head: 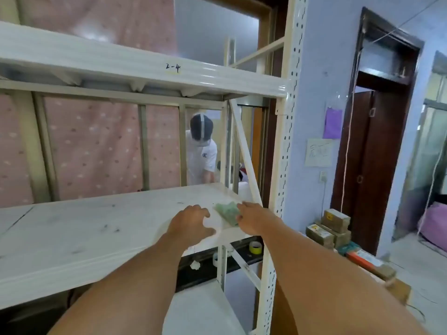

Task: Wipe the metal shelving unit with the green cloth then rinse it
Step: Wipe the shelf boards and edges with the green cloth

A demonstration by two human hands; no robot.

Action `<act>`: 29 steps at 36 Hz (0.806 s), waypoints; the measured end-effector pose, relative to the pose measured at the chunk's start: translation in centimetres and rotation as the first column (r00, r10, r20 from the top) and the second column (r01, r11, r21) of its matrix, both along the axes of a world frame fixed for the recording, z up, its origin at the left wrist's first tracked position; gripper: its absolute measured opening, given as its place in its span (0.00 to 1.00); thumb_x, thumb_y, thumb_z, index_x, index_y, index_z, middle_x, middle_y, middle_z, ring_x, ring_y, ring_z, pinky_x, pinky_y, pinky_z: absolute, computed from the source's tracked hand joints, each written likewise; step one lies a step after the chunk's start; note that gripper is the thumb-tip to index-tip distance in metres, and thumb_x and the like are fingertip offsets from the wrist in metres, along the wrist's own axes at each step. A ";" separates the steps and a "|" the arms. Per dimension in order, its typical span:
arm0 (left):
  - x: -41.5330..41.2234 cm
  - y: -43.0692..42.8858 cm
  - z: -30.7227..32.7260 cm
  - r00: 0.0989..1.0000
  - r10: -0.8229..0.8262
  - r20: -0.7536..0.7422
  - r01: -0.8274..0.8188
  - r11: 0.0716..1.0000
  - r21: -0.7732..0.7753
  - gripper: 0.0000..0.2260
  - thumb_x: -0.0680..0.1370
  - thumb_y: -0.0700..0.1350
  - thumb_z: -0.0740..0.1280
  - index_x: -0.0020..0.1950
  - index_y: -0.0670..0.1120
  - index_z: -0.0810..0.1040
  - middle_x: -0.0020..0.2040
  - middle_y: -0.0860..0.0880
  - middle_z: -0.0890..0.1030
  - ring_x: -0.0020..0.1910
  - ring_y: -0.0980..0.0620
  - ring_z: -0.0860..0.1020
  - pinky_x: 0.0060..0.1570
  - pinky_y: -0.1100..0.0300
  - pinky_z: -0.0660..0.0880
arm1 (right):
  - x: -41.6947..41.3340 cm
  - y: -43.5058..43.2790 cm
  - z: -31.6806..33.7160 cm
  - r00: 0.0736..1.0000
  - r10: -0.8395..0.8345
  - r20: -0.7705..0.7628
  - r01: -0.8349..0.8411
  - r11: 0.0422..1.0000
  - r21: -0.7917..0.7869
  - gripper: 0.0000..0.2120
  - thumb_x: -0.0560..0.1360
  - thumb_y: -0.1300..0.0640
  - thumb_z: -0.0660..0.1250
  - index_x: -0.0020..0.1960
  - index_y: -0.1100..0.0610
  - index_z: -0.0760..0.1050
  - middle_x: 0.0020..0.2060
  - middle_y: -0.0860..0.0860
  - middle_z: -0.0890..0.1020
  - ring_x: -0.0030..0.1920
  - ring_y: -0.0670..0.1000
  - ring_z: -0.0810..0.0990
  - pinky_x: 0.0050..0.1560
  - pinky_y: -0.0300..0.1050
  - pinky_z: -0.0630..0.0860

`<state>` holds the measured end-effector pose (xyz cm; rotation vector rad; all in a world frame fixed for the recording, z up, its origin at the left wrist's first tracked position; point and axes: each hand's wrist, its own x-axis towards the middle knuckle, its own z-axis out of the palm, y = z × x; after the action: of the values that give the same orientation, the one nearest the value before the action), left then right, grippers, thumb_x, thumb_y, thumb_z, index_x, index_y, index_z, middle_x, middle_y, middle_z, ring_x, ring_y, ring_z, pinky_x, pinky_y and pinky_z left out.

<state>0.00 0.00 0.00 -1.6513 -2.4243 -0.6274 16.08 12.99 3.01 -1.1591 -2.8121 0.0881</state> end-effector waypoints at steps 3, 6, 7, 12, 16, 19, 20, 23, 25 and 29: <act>0.2 -0.6 -0.4 0.998 0.058 0.001 -0.058 0.998 0.023 0.24 0.71 0.64 0.71 0.63 0.53 0.77 0.61 0.54 0.76 0.62 0.52 0.72 0.59 0.56 0.71 | -0.1 0.8 -0.3 0.998 0.067 0.006 -0.067 0.997 0.039 0.26 0.83 0.49 0.50 0.80 0.53 0.51 0.80 0.50 0.53 0.78 0.56 0.55 0.73 0.60 0.60; 0.8 -1.5 -0.6 0.992 0.115 -0.043 -0.112 0.991 0.073 0.23 0.72 0.64 0.70 0.62 0.52 0.79 0.61 0.53 0.76 0.62 0.52 0.71 0.60 0.56 0.71 | -0.6 1.8 -0.8 0.991 0.136 -0.009 -0.135 0.990 0.039 0.27 0.84 0.48 0.49 0.80 0.53 0.49 0.80 0.50 0.48 0.79 0.54 0.49 0.76 0.57 0.54; 1.1 -1.8 -0.8 0.989 0.132 -0.070 -0.126 0.989 0.083 0.23 0.73 0.63 0.70 0.62 0.51 0.79 0.61 0.53 0.76 0.61 0.52 0.71 0.60 0.57 0.70 | -1.0 2.3 -1.0 0.987 0.160 -0.013 -0.159 0.986 0.041 0.27 0.84 0.48 0.49 0.81 0.53 0.48 0.80 0.50 0.47 0.79 0.54 0.48 0.77 0.56 0.53; 2.2 -3.9 -1.9 0.953 0.251 -0.173 -0.219 0.958 0.185 0.22 0.76 0.62 0.67 0.61 0.48 0.81 0.58 0.50 0.78 0.57 0.50 0.73 0.58 0.57 0.72 | -2.6 4.0 -1.8 0.977 0.211 -0.039 -0.212 0.977 -0.018 0.27 0.84 0.47 0.46 0.81 0.53 0.47 0.80 0.52 0.46 0.79 0.55 0.47 0.78 0.57 0.49; 2.0 -6.4 -2.9 0.896 0.347 -0.276 -0.285 0.928 0.240 0.19 0.76 0.59 0.69 0.54 0.45 0.84 0.50 0.48 0.80 0.51 0.48 0.76 0.50 0.55 0.75 | -3.7 5.5 -3.3 0.980 0.191 0.053 -0.190 0.982 -0.024 0.28 0.80 0.48 0.45 0.78 0.57 0.55 0.79 0.58 0.54 0.77 0.61 0.54 0.75 0.63 0.55; 1.6 -9.0 -3.6 0.846 0.430 -0.316 -0.360 0.897 0.257 0.14 0.74 0.55 0.73 0.47 0.44 0.85 0.44 0.48 0.81 0.44 0.46 0.78 0.43 0.52 0.78 | -4.9 7.1 -4.9 0.982 0.179 0.061 -0.176 0.983 -0.043 0.29 0.78 0.47 0.43 0.76 0.58 0.61 0.75 0.58 0.61 0.74 0.63 0.59 0.72 0.63 0.56; 1.5 -9.9 -3.9 0.834 0.453 -0.315 -0.381 0.886 0.263 0.12 0.74 0.53 0.74 0.46 0.44 0.85 0.43 0.48 0.81 0.43 0.46 0.78 0.42 0.52 0.78 | -5.7 8.1 -5.5 0.980 0.190 0.065 -0.189 0.982 -0.019 0.35 0.75 0.45 0.38 0.76 0.59 0.59 0.75 0.59 0.61 0.74 0.63 0.59 0.72 0.65 0.57; 1.0 -12.1 -4.5 0.805 0.499 -0.322 -0.425 0.863 0.275 0.09 0.73 0.50 0.75 0.47 0.45 0.85 0.44 0.48 0.81 0.43 0.46 0.78 0.42 0.52 0.79 | -6.5 8.7 -6.3 0.981 0.168 0.092 -0.172 0.985 0.029 0.42 0.67 0.45 0.34 0.77 0.60 0.55 0.74 0.61 0.62 0.72 0.64 0.63 0.70 0.67 0.60; 0.5 -13.5 -4.8 0.785 0.520 -0.338 -0.454 0.853 0.256 0.07 0.74 0.47 0.75 0.49 0.46 0.84 0.46 0.48 0.80 0.44 0.47 0.78 0.43 0.52 0.79 | -4.6 5.8 -4.2 0.985 0.164 0.063 -0.165 0.986 0.019 0.36 0.71 0.47 0.40 0.76 0.58 0.60 0.72 0.59 0.67 0.69 0.63 0.67 0.68 0.63 0.64; -0.6 -16.7 -4.8 0.747 0.581 -0.323 -0.515 0.813 0.270 0.08 0.78 0.47 0.69 0.54 0.45 0.83 0.51 0.47 0.79 0.49 0.47 0.76 0.48 0.53 0.77 | -3.5 4.4 -1.7 0.981 0.192 0.018 -0.192 0.974 0.120 0.28 0.79 0.44 0.45 0.70 0.54 0.70 0.65 0.56 0.73 0.64 0.58 0.71 0.63 0.56 0.68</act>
<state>-0.57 -16.65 -4.82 -0.8090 -2.3009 -0.3397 12.61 17.35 1.29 -0.8623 -2.8820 -0.0712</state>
